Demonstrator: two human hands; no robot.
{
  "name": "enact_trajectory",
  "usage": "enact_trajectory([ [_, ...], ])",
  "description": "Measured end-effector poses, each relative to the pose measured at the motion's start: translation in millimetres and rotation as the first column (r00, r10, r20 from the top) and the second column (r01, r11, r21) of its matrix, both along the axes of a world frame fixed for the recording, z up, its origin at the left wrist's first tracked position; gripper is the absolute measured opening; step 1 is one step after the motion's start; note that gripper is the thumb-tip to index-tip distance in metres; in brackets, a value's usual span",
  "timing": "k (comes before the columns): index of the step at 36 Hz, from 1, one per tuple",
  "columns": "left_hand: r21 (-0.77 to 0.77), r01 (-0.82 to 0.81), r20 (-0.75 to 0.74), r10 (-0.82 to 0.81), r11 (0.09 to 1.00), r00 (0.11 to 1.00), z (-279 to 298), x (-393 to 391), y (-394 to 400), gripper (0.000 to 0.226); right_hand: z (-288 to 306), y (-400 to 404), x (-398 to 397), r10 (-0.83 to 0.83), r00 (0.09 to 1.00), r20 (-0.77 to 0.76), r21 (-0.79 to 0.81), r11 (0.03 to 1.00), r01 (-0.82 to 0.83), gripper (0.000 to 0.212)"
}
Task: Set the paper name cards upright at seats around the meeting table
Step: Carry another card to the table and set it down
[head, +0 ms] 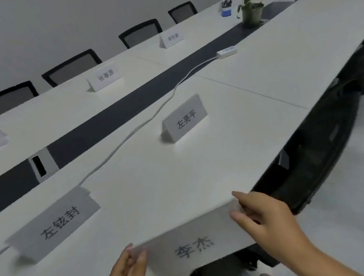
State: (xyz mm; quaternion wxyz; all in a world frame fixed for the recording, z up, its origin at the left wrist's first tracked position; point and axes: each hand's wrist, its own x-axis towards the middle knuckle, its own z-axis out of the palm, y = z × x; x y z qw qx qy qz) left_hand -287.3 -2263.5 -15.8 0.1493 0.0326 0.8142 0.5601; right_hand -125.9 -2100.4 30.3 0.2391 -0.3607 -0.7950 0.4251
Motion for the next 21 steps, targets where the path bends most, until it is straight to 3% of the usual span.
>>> enact_trajectory([
  [6, -0.011, 0.319, -0.014, -0.319, 0.948, 0.948, 2.3, 69.1, 17.4, 0.029, -19.1, -39.7, 116.2, -0.387, 0.921, -0.039, -0.117, 0.917, 0.380, 0.026],
  [12, 0.049, 0.628, 0.105, -0.629, 0.777, 0.770, -13.1, 169.2, 68.5, 0.026, -49.9, -59.5, 234.1, -0.751, 0.661, -0.001, -0.180, 0.650, 0.738, 0.030],
  [21, 0.062, 0.824, 0.221, -0.813, 0.563, 0.539, -51.1, 334.9, 151.6, 0.032, -84.1, -53.8, 400.7, -0.955, 0.279, 0.097, -0.274, 0.244, 0.930, 0.028],
])
